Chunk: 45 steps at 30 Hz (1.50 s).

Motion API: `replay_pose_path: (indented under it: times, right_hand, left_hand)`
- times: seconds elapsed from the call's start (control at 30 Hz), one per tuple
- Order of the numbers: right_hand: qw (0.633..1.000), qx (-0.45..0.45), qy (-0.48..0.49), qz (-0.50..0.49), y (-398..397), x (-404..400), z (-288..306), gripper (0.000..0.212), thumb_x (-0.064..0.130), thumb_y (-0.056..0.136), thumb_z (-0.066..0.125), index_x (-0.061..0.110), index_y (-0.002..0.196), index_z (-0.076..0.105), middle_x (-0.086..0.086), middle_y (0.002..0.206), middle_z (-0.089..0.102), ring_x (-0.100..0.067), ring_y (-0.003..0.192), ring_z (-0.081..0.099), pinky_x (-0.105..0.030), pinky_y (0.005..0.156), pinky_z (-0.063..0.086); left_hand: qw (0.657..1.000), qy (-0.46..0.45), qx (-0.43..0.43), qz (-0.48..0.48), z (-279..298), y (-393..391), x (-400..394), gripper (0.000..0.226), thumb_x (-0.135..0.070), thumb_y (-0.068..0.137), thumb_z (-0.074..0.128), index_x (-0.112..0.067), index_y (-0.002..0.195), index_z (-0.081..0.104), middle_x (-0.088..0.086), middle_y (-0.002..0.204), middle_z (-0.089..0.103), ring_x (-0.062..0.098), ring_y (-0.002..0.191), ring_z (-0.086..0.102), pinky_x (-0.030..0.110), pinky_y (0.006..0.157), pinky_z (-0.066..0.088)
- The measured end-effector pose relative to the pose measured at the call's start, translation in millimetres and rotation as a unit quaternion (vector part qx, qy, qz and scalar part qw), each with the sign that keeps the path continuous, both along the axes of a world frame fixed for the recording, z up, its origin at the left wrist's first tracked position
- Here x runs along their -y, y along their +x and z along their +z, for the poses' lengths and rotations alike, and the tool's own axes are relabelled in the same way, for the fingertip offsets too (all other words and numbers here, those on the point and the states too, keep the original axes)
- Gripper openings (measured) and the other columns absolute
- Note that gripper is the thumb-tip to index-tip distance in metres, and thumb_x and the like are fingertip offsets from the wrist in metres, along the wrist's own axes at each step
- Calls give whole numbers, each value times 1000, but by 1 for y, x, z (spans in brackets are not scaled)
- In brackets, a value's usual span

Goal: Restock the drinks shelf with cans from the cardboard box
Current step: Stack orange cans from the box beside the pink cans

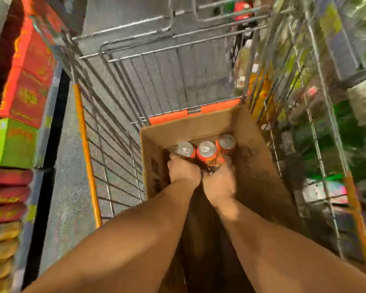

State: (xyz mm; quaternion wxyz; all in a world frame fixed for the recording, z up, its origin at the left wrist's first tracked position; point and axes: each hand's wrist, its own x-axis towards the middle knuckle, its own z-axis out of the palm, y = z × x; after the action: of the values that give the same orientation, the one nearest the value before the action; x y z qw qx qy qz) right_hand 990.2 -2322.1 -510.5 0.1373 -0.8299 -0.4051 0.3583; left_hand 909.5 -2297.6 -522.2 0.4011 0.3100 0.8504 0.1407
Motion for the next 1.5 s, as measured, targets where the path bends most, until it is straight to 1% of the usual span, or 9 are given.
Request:
replay_pose_path:
  times: [0.1, 0.2, 0.33, 0.5, 0.67, 0.83, 1.03, 1.2, 1.5]
  right_hand:
    - [998, 35, -46, -22, -1, -14, -19, 70, 32, 81, 75, 17, 141, 40, -6, 137, 50, -22, 129, 48, -32, 96, 41]
    - [1000, 6, -20, 15, -6, -17, -40, 81, 31, 82, 73, 14, 149, 30, -9, 146, 39, -25, 139, 36, -37, 106, 35]
    - [1000, -16, 25, 11, -14, -23, -55, 90, 27, 79, 74, 22, 153, 22, -10, 142, 39, -31, 135, 36, -42, 107, 34]
    - [1000, 10, 27, 6, -17, -27, -61, 91, 27, 82, 73, 28, 154, 18, -7, 151, 31, -30, 132, 42, -40, 100, 39]
    - [999, 31, 33, 22, -17, -22, -61, 88, 24, 85, 71, 29, 155, 17, -8, 151, 31, -28, 134, 40, -38, 101, 36]
    - [996, 29, 83, -7, -20, -20, -64, 83, 24, 77, 79, 19, 147, 35, -14, 141, 43, -35, 128, 44, -44, 103, 37]
    - [994, 29, 102, -14, -19, -22, -68, 79, 26, 75, 80, 15, 141, 39, -12, 138, 51, -36, 123, 51, -42, 94, 43]
    - [993, 48, 106, 25, -17, -24, -71, 81, 22, 80, 76, 21, 149, 33, -13, 144, 41, -39, 121, 51, -44, 93, 44]
    - [991, -1, 134, -3, -8, -12, -42, 75, 28, 83, 74, 14, 147, 37, -12, 143, 47, -32, 130, 46, -40, 100, 40]
  left_hand:
    - [1000, 8, 1, 25, -18, -2, -8, 79, -20, 77, 78, -3, 143, 39, 17, 137, 53, 33, 133, 47, 31, 113, 36]
    - [999, 32, -9, 25, -30, -2, -14, 68, -16, 75, 76, -8, 136, 46, 12, 131, 58, 29, 126, 53, 29, 109, 40]
    - [997, 61, -23, 39, -42, -5, -19, 50, -18, 75, 74, -18, 120, 51, 4, 114, 68, 27, 111, 63, 30, 95, 48]
    - [998, 58, -17, 22, -42, -7, -15, 47, -19, 79, 75, -25, 117, 48, 1, 114, 69, 24, 108, 64, 21, 82, 39]
    - [999, 41, -16, 31, -39, -9, -12, 51, -14, 76, 80, -24, 107, 41, -1, 110, 66, 25, 110, 63, 25, 87, 43]
    - [999, 33, -17, 29, -43, -10, -12, 57, -19, 74, 83, -22, 108, 37, 4, 117, 66, 27, 112, 63, 35, 100, 50]
    - [999, 38, -5, 38, -48, -10, -10, 61, -20, 79, 80, -14, 126, 41, 5, 120, 65, 27, 112, 63, 36, 99, 50]
    - [998, 44, -6, 49, -51, -9, -12, 63, -19, 79, 79, -15, 128, 39, 6, 120, 64, 27, 112, 62, 38, 100, 50]
    - [996, 82, 9, 22, -21, -5, -7, 57, -21, 72, 78, -16, 117, 43, 7, 119, 61, 28, 113, 60, 44, 103, 49]
